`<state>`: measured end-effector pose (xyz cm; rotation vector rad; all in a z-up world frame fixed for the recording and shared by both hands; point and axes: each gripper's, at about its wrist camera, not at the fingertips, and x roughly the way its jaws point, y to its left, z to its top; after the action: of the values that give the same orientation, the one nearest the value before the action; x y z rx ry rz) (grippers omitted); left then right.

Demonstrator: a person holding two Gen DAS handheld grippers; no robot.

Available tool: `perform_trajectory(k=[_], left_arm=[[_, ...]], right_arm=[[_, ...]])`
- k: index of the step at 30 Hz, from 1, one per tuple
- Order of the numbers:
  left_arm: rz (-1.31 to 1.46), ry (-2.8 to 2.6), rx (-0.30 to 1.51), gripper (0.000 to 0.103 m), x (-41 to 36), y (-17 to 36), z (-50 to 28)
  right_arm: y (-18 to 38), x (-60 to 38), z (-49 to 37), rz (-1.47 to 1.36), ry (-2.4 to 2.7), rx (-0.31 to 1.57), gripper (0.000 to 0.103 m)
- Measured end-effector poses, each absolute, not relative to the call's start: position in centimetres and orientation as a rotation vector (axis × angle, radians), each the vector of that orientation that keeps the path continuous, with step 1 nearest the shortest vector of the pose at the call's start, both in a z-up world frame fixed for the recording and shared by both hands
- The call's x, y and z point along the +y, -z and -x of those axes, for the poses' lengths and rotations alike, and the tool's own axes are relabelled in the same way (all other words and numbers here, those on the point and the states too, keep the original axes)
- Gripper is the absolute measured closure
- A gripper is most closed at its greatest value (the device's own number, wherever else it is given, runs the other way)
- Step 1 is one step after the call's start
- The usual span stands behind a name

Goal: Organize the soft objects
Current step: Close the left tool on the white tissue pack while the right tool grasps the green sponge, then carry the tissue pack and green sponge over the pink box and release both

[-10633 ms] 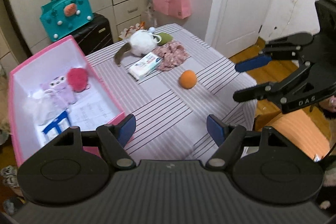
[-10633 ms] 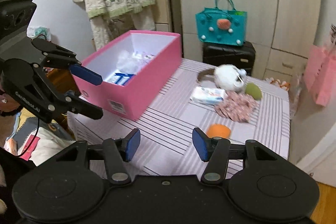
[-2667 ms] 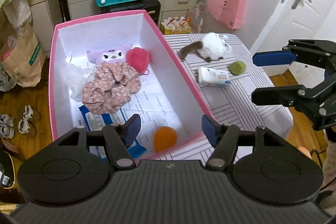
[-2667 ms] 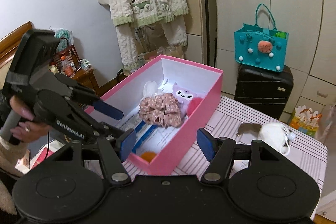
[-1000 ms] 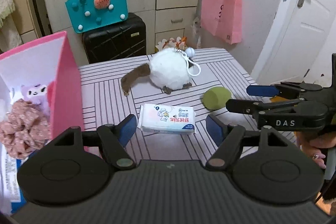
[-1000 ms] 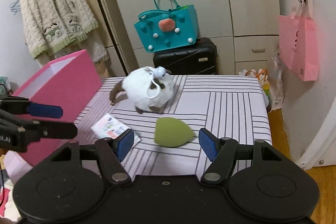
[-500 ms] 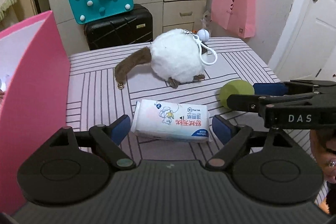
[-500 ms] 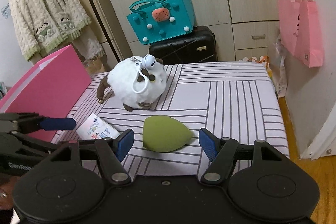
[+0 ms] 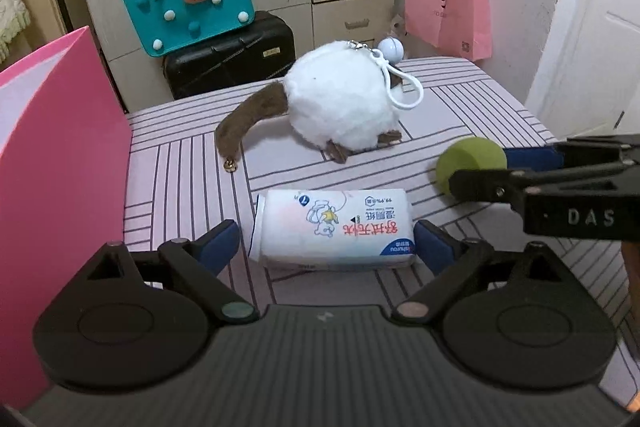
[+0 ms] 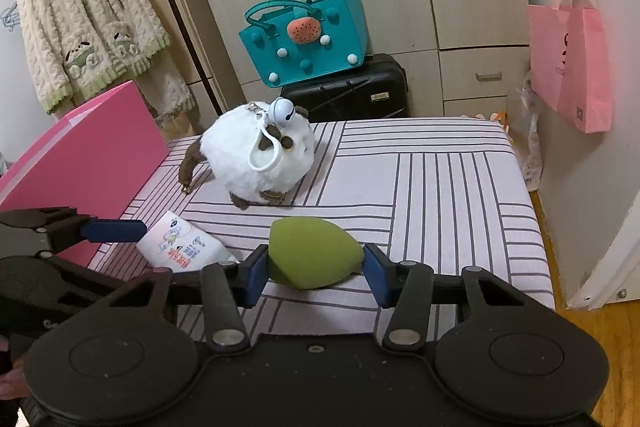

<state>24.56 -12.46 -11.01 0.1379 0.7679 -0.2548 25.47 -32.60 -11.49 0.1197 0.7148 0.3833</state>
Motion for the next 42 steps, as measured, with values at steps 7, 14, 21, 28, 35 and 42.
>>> perform_trajectory(k=[7,14,21,28,35,42], left_arm=[[-0.130,0.239,0.772,0.008,-12.9,11.9,-24.8],[-0.134,0.261,0.753,0.025,-13.1,11.7,-24.4],[-0.143,0.294,0.790,0.026,-12.3,10.8,-23.4],[-0.097,0.356,0.803,0.026,-11.4,9.4,-21.9],[-0.155,0.431,0.729,0.026,-10.8,6.1,-17.5],[-0.167,0.456,0.715,0.026,-8.9,3.4,-15.1]], right_arm=[[11.8,-32.6,-25.1,-0.136,-0.366,0.697,0.050],[11.8,-32.8,-24.3,-0.192,-0.354,0.695,0.051],[11.4,-34.4,-22.6,-0.253,-0.344,0.720,0.051],[10.8,-33.5,-20.3,-0.212,-0.363,0.738,0.050],[9.9,-32.7,-17.3,-0.186,-0.369,0.759,0.050],[7.8,-32.0,-15.3,-0.167,-0.412,0.769,0.050]])
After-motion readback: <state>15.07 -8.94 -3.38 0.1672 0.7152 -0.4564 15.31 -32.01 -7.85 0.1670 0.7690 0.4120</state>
